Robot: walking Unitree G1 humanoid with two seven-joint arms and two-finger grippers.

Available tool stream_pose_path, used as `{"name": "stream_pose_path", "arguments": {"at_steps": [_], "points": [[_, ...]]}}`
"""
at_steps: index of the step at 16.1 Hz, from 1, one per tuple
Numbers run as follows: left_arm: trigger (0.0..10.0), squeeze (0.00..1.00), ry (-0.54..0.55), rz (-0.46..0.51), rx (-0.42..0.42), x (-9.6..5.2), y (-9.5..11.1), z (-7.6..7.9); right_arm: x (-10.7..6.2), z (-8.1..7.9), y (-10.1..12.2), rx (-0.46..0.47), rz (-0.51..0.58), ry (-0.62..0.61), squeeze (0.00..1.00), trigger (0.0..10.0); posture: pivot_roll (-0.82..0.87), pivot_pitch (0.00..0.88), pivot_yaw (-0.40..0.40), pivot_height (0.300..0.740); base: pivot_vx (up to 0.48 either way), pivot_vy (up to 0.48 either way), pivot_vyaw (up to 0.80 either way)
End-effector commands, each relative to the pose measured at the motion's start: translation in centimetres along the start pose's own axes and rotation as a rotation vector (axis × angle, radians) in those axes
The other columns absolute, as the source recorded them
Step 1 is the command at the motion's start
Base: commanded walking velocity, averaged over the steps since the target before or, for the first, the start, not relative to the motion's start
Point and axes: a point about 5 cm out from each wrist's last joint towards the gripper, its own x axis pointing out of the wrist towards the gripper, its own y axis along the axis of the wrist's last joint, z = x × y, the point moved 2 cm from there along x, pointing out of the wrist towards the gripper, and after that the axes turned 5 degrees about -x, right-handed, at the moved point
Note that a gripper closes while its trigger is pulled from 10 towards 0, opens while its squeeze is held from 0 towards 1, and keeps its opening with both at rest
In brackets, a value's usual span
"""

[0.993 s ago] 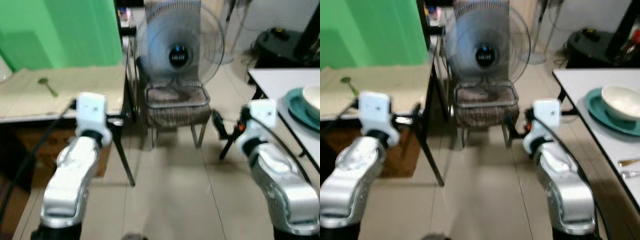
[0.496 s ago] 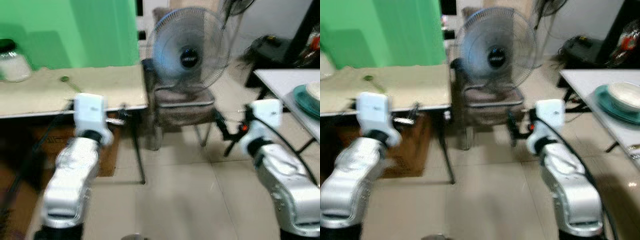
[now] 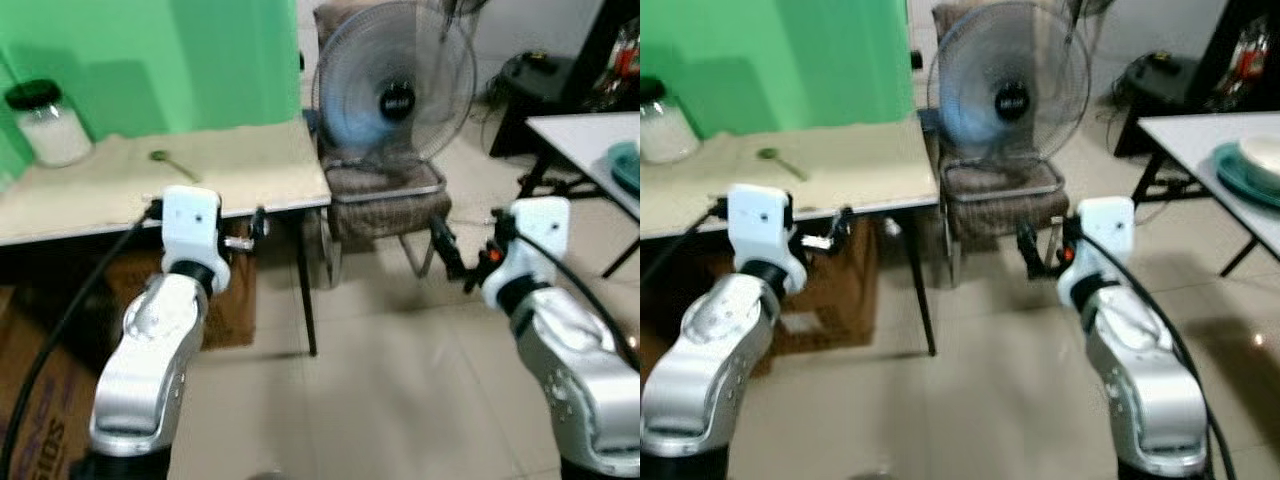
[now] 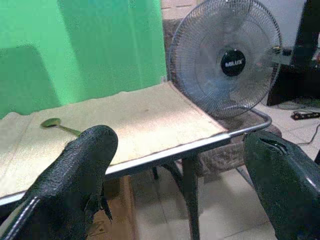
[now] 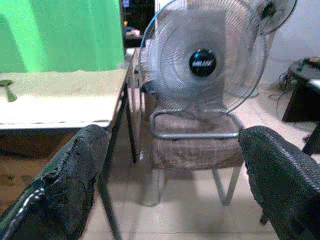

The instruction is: Setting the table

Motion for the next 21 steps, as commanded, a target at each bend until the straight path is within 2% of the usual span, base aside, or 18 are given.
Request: {"name": "stream_pose_path", "arguments": {"at_steps": [1, 21], "points": [[10.0, 0.0, 0.003, 0.012, 0.009, 0.07, 0.42, -0.06, -0.07, -0.11, 0.29, -0.001, 0.007, 0.01, 0.0, 10.0, 0.08, 0.0, 0.03, 0.74, 0.0, 0.0, 0.0], [10.0, 0.0, -0.014, 0.044, -0.031, 0.14, 1.16, 0.17, -0.69, -0.58, 0.6, -0.052, -0.002, 0.039, 0.0, 10.0, 0.09, 0.0, 0.054, 0.74, 0.0, 0.0, 0.0]]}}
